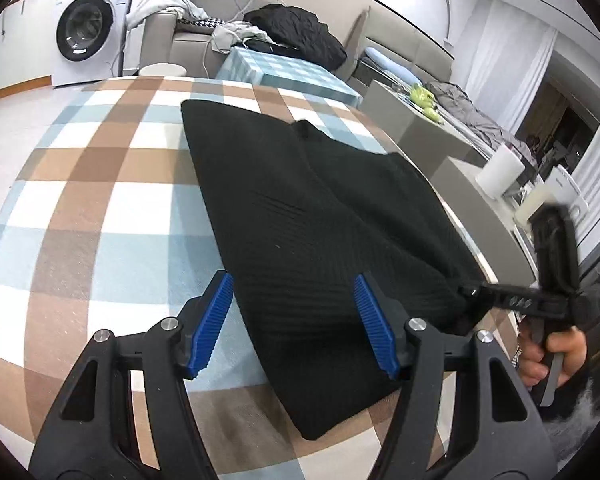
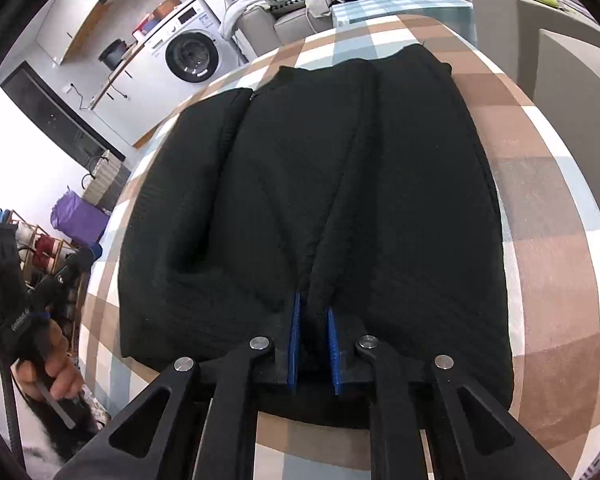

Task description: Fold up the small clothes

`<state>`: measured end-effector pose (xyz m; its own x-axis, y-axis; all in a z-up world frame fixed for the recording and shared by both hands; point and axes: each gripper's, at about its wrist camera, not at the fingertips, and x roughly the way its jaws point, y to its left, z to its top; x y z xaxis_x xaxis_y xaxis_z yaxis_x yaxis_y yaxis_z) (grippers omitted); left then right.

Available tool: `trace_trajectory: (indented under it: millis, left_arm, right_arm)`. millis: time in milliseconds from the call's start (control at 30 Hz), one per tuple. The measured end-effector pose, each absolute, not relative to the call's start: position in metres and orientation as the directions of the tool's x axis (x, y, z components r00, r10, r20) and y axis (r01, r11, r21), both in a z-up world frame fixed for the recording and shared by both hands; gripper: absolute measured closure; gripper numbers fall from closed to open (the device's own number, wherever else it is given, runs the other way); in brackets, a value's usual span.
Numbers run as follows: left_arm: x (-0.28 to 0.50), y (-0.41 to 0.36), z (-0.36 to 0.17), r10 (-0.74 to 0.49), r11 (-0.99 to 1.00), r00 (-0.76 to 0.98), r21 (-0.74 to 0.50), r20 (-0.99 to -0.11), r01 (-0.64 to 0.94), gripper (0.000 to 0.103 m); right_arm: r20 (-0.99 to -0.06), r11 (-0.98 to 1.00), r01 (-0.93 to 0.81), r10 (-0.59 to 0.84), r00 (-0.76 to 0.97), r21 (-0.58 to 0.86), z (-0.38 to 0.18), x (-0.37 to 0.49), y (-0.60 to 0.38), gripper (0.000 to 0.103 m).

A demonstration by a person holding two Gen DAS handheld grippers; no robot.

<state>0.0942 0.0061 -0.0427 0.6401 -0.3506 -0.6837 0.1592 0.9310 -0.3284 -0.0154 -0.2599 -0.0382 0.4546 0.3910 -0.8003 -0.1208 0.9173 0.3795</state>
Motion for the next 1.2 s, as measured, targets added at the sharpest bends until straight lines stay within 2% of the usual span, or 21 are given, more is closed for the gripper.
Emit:
trace_trajectory:
  millis: [67,133,267,333,433,467,533,633,700,733,767,800,967,1000,1100,1200]
  left_arm:
    - [0.094,0.000,-0.046,-0.343,0.935,0.635,-0.319,-0.692,0.158,0.042]
    - [0.093,-0.005,-0.050,-0.346,0.934,0.625,-0.320,-0.700,0.159,0.042]
    - [0.092,-0.012,-0.053,-0.347,0.934,0.619,-0.317,-0.705,0.162,0.042]
    - [0.089,-0.013,-0.051,-0.342,0.937,0.620,-0.308,-0.706,0.166,0.042]
    - [0.083,-0.015,-0.051,-0.336,0.940,0.618,-0.291,-0.711,0.177,0.042]
    - [0.081,-0.015,-0.051,-0.337,0.940,0.617,-0.288,-0.712,0.181,0.042]
    - [0.077,-0.017,-0.052,-0.338,0.940,0.611,-0.283,-0.715,0.189,0.040]
    - [0.074,-0.019,-0.054,-0.341,0.940,0.605,-0.279,-0.719,0.198,0.040]
    - [0.072,-0.021,-0.055,-0.340,0.940,0.601,-0.278,-0.724,0.198,0.040]
    - [0.072,-0.022,-0.055,-0.342,0.940,0.599,-0.278,-0.724,0.200,0.040]
    - [0.071,-0.022,-0.055,-0.343,0.939,0.600,-0.278,-0.723,0.202,0.040]
    - [0.070,-0.022,-0.054,-0.342,0.940,0.603,-0.276,-0.721,0.202,0.040]
    - [0.068,-0.016,-0.049,-0.349,0.937,0.613,-0.290,-0.709,0.197,0.039]
    - [0.069,-0.016,-0.049,-0.354,0.934,0.611,-0.295,-0.708,0.200,0.039]
    - [0.073,-0.019,-0.052,-0.362,0.932,0.602,-0.296,-0.712,0.210,0.038]
    - [0.078,-0.026,-0.057,-0.365,0.931,0.581,-0.285,-0.727,0.228,0.038]
  right_arm:
    - [-0.766,0.922,-0.146,0.379,0.520,0.358,-0.023,-0.023,-0.259,0.060]
    - [-0.724,0.913,-0.186,0.401,0.561,0.362,-0.008,-0.029,-0.257,0.058]
    - [-0.699,0.884,-0.298,0.467,0.542,0.360,0.001,-0.031,-0.242,0.057]
    - [-0.723,0.877,-0.351,0.472,0.504,0.328,-0.004,-0.029,-0.226,0.052]
    - [-0.751,0.861,-0.421,0.474,0.460,0.286,-0.011,-0.036,-0.213,0.050]
    - [-0.755,0.854,-0.440,0.477,0.449,0.278,-0.014,-0.039,-0.210,0.043]
    - [-0.770,0.848,-0.477,0.459,0.443,0.231,-0.021,-0.038,-0.202,0.038]
    - [-0.792,0.856,-0.490,0.410,0.452,0.163,-0.032,-0.027,-0.195,0.038]
    - [-0.807,0.859,-0.486,0.400,0.434,0.164,-0.039,-0.018,-0.197,0.045]
    - [-0.811,0.852,-0.490,0.414,0.413,0.185,-0.042,-0.014,-0.198,0.068]
    - [-0.807,0.834,-0.499,0.455,0.376,0.237,-0.043,-0.010,-0.201,0.086]
    - [-0.793,0.813,-0.500,0.503,0.344,0.299,-0.039,-0.008,-0.203,0.090]
    - [-0.652,0.681,-0.482,0.712,0.262,0.551,-0.014,-0.030,-0.219,0.095]
    - [-0.658,0.685,-0.462,0.710,0.251,0.563,-0.019,-0.034,-0.221,0.095]
    - [-0.755,0.777,-0.376,0.609,0.242,0.506,-0.051,-0.033,-0.227,0.095]
    - [-0.758,0.780,-0.364,0.606,0.240,0.508,-0.058,-0.030,-0.231,0.090]
